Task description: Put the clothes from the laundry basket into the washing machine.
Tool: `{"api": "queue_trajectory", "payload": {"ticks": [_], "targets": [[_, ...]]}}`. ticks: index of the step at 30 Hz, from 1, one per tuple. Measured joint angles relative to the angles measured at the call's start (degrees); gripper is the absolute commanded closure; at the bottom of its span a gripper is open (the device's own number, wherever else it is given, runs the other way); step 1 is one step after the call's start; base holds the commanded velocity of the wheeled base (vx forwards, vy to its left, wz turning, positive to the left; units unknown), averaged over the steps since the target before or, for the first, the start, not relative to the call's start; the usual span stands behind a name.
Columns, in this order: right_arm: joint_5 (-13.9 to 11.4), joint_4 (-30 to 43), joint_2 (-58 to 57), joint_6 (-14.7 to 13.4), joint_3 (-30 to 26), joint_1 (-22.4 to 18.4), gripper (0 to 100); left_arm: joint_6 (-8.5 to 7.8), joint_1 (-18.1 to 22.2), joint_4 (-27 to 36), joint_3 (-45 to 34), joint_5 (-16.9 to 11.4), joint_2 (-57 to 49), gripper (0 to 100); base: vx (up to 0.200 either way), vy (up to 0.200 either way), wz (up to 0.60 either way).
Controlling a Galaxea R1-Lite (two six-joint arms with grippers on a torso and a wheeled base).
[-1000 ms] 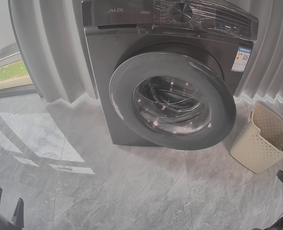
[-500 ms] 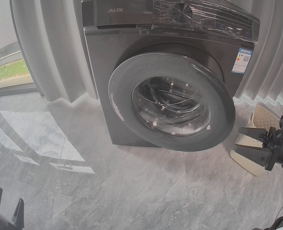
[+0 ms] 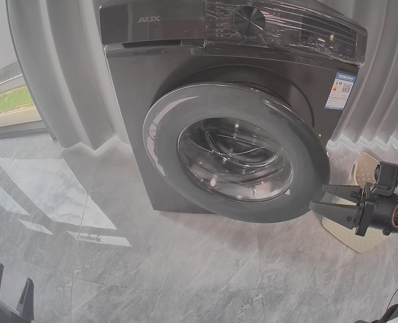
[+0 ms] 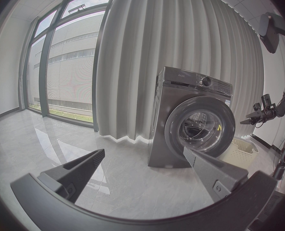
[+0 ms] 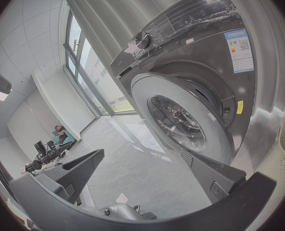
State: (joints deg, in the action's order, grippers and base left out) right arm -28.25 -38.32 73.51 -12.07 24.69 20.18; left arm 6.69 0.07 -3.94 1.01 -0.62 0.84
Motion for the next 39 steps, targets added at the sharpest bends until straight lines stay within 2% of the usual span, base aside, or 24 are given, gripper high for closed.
{"api": "queue_trajectory", "payload": {"ticks": [3,9,20,22,26,28,39], "targets": [[0.1,0.0,0.2,0.1,0.0,0.0,0,0.00,0.0,0.0,0.0,0.0,0.0,0,0.000,0.000,0.00],[0.1,0.0,0.2,0.2,0.3,-0.5,0,0.12,0.0,-0.1,0.0,0.0,0.0,0,0.200,0.000,0.00],[0.1,-1.3,0.5,0.3,1.0,-3.0,0,-0.02,0.0,-0.1,0.0,0.0,0.1,0,0.000,0.000,0.00],[0.6,-3.0,0.9,0.2,1.2,-3.1,0,-0.02,0.0,-0.1,0.0,0.0,0.1,0,0.000,0.000,0.00],[4.4,-7.8,2.3,0.1,1.5,-3.5,0,-0.02,0.0,-0.1,0.0,0.0,0.1,0,0.000,0.000,0.00],[5.2,-8.8,2.9,0.1,1.4,-3.6,0,-0.02,0.0,-0.1,0.0,0.0,0.1,0,0.000,0.000,0.00],[5.6,-9.1,4.1,0.3,0.8,-3.2,0,-0.02,0.0,0.0,0.0,0.0,0.1,0,0.000,0.000,0.00]]}}
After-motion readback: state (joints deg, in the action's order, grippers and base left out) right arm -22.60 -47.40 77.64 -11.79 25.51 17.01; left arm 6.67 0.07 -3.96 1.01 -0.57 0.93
